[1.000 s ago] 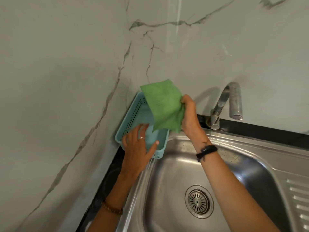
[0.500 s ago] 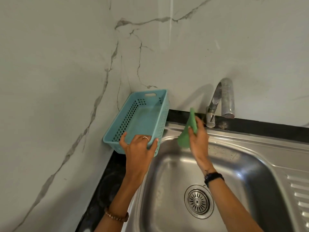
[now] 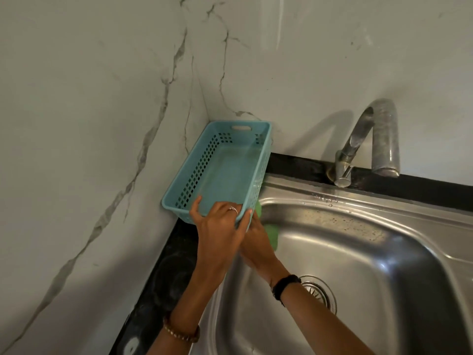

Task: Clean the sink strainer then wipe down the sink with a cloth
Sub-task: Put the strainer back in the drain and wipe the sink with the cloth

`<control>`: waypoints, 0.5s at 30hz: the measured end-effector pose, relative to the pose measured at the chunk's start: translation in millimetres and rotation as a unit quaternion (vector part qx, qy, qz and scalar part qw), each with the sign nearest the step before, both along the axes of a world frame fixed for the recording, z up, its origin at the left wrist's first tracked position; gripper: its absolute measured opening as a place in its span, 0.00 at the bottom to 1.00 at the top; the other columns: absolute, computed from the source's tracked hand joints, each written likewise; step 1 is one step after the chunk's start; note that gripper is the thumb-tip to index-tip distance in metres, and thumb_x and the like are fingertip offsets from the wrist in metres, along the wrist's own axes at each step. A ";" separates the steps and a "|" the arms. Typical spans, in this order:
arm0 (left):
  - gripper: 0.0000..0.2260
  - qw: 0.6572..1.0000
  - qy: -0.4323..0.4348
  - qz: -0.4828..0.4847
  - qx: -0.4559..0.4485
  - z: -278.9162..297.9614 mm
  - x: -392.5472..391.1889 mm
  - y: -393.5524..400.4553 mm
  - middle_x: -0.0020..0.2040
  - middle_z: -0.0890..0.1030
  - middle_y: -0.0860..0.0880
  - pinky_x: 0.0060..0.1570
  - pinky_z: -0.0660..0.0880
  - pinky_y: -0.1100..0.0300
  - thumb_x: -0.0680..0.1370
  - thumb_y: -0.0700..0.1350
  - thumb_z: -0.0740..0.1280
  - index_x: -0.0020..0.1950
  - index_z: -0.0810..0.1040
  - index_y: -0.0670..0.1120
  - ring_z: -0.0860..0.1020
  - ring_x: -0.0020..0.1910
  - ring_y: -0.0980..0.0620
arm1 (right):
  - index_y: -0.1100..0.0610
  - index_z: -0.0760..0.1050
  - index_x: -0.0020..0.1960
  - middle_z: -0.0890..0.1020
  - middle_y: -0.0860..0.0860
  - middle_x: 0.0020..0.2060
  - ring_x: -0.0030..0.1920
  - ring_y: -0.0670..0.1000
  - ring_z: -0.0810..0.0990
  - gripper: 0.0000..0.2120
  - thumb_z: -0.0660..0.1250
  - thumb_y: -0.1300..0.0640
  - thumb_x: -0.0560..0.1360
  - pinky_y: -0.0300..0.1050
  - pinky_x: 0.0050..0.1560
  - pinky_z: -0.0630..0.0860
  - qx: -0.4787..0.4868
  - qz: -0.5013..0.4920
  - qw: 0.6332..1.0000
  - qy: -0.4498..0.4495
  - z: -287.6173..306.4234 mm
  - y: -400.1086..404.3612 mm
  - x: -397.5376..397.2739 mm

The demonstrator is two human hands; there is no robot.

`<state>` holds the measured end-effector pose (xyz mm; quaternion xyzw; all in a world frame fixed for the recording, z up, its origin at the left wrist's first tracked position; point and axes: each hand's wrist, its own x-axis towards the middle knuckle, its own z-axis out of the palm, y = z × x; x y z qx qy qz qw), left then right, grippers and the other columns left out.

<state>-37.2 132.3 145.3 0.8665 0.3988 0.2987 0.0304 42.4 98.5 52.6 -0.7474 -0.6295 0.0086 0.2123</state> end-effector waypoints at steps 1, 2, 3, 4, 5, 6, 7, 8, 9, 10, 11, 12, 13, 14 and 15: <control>0.10 1.000 0.008 0.003 0.004 -2.1 -0.4 -0.8 0.34 0.84 0.52 0.65 0.55 0.48 0.72 0.49 0.68 0.34 0.81 0.45 0.82 0.39 0.53 | 0.65 0.71 0.66 0.78 0.61 0.62 0.66 0.60 0.73 0.20 0.63 0.60 0.76 0.60 0.69 0.66 -0.020 0.023 0.999 -0.022 -3.4 -1.5 -0.5; 0.09 1.000 0.016 0.006 0.009 -4.4 -1.0 -1.1 0.34 0.84 0.52 0.64 0.55 0.47 0.72 0.49 0.68 0.35 0.81 0.45 0.82 0.39 0.53 | 0.63 0.73 0.65 0.79 0.59 0.60 0.65 0.59 0.74 0.19 0.64 0.58 0.76 0.61 0.68 0.66 -0.016 0.030 0.999 -0.012 -6.2 1.7 1.5; 0.09 1.000 0.024 0.009 0.014 -6.7 -1.3 -1.7 0.34 0.84 0.52 0.64 0.55 0.47 0.72 0.49 0.68 0.35 0.81 0.45 0.82 0.39 0.53 | 0.62 0.74 0.64 0.80 0.59 0.60 0.65 0.60 0.74 0.19 0.65 0.57 0.75 0.63 0.68 0.65 0.009 0.033 0.999 0.000 -11.3 5.7 10.1; 0.09 0.999 0.031 0.012 0.018 -8.7 -1.5 -2.0 0.35 0.84 0.52 0.64 0.56 0.47 0.72 0.49 0.68 0.35 0.81 0.46 0.82 0.40 0.52 | 0.62 0.71 0.66 0.77 0.60 0.63 0.68 0.61 0.70 0.21 0.64 0.57 0.75 0.63 0.70 0.62 -0.021 0.015 0.999 0.023 -2.0 10.4 19.8; 0.09 0.999 0.035 0.013 0.022 -10.2 -1.7 -2.3 0.35 0.84 0.52 0.64 0.56 0.46 0.72 0.49 0.68 0.36 0.81 0.46 0.82 0.40 0.52 | 0.62 0.65 0.71 0.70 0.61 0.69 0.72 0.62 0.63 0.23 0.61 0.57 0.77 0.62 0.73 0.54 -0.035 -0.023 0.999 0.023 -1.6 17.3 29.9; 0.09 0.999 0.038 0.015 0.026 -11.6 -1.7 -2.6 0.35 0.84 0.52 0.64 0.56 0.45 0.72 0.49 0.68 0.36 0.81 0.46 0.82 0.40 0.52 | 0.61 0.57 0.74 0.61 0.60 0.74 0.75 0.61 0.55 0.25 0.57 0.56 0.79 0.59 0.75 0.45 -0.062 -0.046 0.997 -0.005 0.6 22.9 39.1; 0.08 0.999 0.041 0.016 0.027 -13.2 -2.0 -2.7 0.35 0.84 0.52 0.64 0.57 0.45 0.72 0.49 0.68 0.36 0.81 0.46 0.82 0.40 0.52 | 0.60 0.50 0.76 0.54 0.59 0.76 0.76 0.58 0.48 0.26 0.52 0.56 0.80 0.56 0.75 0.39 -0.095 -0.067 0.993 -0.006 1.0 26.9 46.9; 0.08 0.998 0.048 0.014 0.025 -15.1 -2.6 -3.6 0.35 0.83 0.52 0.64 0.56 0.44 0.72 0.49 0.69 0.36 0.81 0.46 0.82 0.40 0.51 | 0.60 0.46 0.76 0.50 0.58 0.77 0.77 0.57 0.45 0.26 0.50 0.57 0.81 0.55 0.74 0.37 -0.108 -0.081 0.991 -0.021 -1.3 27.7 52.5; 0.07 0.998 0.052 0.013 0.024 -17.2 -3.4 -4.8 0.35 0.83 0.51 0.64 0.56 0.44 0.72 0.48 0.70 0.36 0.81 0.46 0.82 0.40 0.51 | 0.61 0.44 0.76 0.48 0.57 0.77 0.77 0.56 0.43 0.26 0.48 0.58 0.81 0.54 0.74 0.36 -0.109 -0.088 0.990 -0.032 -1.7 26.0 54.5; 0.07 0.998 0.052 0.015 0.025 -18.4 -2.8 -5.5 0.35 0.84 0.51 0.64 0.56 0.45 0.71 0.48 0.71 0.37 0.81 0.46 0.82 0.41 0.50 | 0.61 0.42 0.76 0.46 0.56 0.77 0.77 0.56 0.42 0.26 0.47 0.60 0.81 0.53 0.74 0.35 -0.106 -0.095 0.989 -0.035 -3.5 22.2 58.1; 0.06 0.998 0.050 0.021 0.025 -19.1 -2.1 -6.3 0.36 0.84 0.51 0.64 0.55 0.45 0.71 0.47 0.72 0.38 0.81 0.45 0.82 0.41 0.49 | 0.61 0.40 0.75 0.45 0.56 0.77 0.77 0.55 0.42 0.27 0.46 0.61 0.80 0.53 0.74 0.34 -0.109 -0.104 0.988 -0.032 -3.4 16.1 61.7; 0.07 0.998 0.050 0.027 0.021 -20.2 -2.0 -6.7 0.36 0.84 0.50 0.64 0.55 0.45 0.72 0.48 0.71 0.38 0.81 0.45 0.82 0.42 0.49 | 0.61 0.38 0.75 0.43 0.56 0.77 0.76 0.55 0.41 0.27 0.45 0.63 0.79 0.52 0.73 0.33 -0.117 -0.112 0.986 -0.044 -4.0 9.7 66.3; 0.07 0.998 0.050 0.030 0.016 -21.0 -2.1 -7.4 0.37 0.84 0.50 0.64 0.54 0.45 0.72 0.48 0.70 0.40 0.82 0.45 0.82 0.44 0.49 | 0.60 0.36 0.75 0.43 0.56 0.77 0.76 0.56 0.40 0.28 0.42 0.64 0.78 0.52 0.72 0.32 -0.114 -0.127 0.985 -0.040 -6.9 0.1 71.5; 0.07 0.998 0.050 0.033 0.014 -21.3 -2.0 -8.5 0.39 0.84 0.49 0.65 0.55 0.44 0.72 0.48 0.69 0.42 0.82 0.45 0.82 0.45 0.49 | 0.59 0.35 0.74 0.42 0.55 0.77 0.76 0.56 0.40 0.29 0.40 0.64 0.75 0.52 0.71 0.31 -0.113 -0.136 0.983 -0.045 -9.0 -8.5 77.2; 0.08 0.998 0.051 0.037 0.013 -21.3 -1.0 -9.9 0.42 0.84 0.48 0.66 0.57 0.42 0.72 0.48 0.70 0.47 0.81 0.45 0.82 0.48 0.48 | 0.59 0.33 0.73 0.41 0.55 0.76 0.76 0.55 0.38 0.29 0.39 0.64 0.74 0.51 0.71 0.31 -0.111 -0.145 0.982 -0.049 -9.4 -19.2 84.2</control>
